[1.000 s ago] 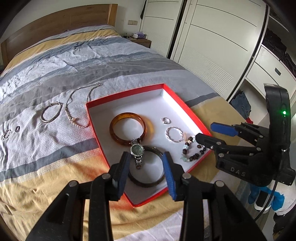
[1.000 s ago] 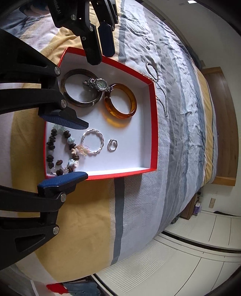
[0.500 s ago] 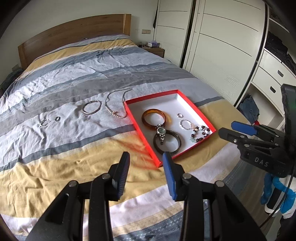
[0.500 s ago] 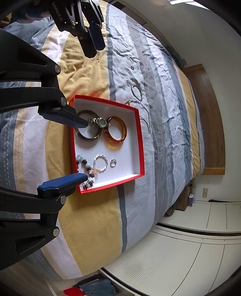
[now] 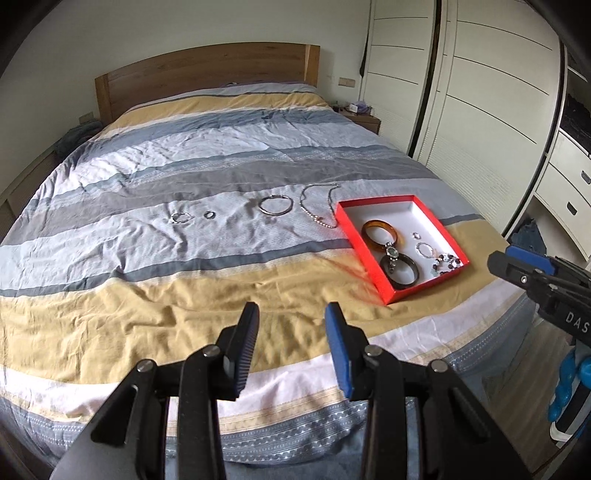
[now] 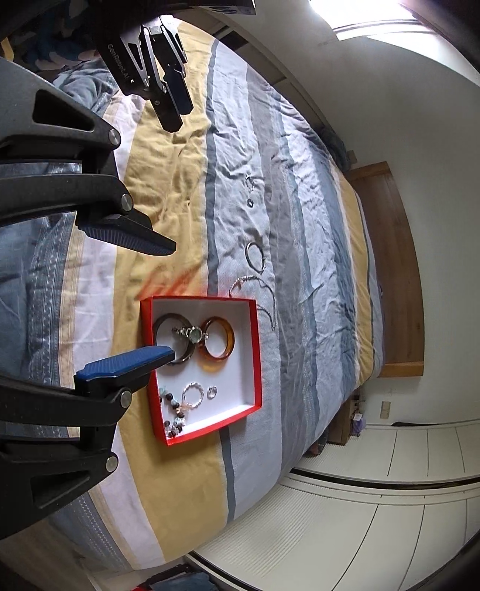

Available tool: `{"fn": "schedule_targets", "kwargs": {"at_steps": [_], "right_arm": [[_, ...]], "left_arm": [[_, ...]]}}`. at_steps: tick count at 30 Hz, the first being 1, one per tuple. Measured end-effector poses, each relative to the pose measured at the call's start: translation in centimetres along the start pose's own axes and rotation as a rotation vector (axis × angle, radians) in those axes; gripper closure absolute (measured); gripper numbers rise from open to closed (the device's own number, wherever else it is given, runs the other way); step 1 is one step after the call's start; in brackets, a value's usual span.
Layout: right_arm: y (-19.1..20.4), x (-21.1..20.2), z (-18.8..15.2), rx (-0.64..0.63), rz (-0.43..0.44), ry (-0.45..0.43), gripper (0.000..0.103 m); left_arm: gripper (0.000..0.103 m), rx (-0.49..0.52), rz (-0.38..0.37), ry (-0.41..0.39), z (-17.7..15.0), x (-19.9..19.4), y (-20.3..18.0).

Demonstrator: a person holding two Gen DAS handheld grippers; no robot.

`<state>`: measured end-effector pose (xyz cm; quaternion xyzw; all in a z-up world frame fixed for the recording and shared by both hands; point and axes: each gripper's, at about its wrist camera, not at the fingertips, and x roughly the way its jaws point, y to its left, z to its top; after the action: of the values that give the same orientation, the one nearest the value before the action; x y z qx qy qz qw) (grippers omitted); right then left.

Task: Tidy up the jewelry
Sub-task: 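Withdraw both tools from the box toward the remaining jewelry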

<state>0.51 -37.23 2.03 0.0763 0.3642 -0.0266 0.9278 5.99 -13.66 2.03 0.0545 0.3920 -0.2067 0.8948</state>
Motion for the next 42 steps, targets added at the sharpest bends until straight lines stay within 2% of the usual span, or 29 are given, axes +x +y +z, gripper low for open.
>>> {"fn": "schedule_targets", "kwargs": {"at_steps": [9,19,24,33,42], "right_arm": [[5.1,-3.3,-0.6,-0.037,0.034,-0.029,0.051],[10.0,-7.6,-1.1,-0.099,0.076,-0.062,0.050],[11.5,-8.7,-1.1,-0.121,0.101,-0.078,0.047],[13.0,-7.2,-0.9,-0.129,0.129,-0.063,0.046],[12.8,-1.5,-1.1,-0.095,0.152,0.014,0.046]], "left_arm": [[0.068,-0.095,0.056,-0.078,-1.5,-4.9,4.6],[0.068,-0.167,0.073,-0.175,-2.6,-10.5,7.5],[0.068,-0.199,0.084,-0.201,-2.8,-11.7,8.6],[0.068,-0.223,0.118,-0.157,-3.2,-10.3,10.5],[0.066,-0.250,0.148,-0.089,-3.7,-4.9,12.7]]}}
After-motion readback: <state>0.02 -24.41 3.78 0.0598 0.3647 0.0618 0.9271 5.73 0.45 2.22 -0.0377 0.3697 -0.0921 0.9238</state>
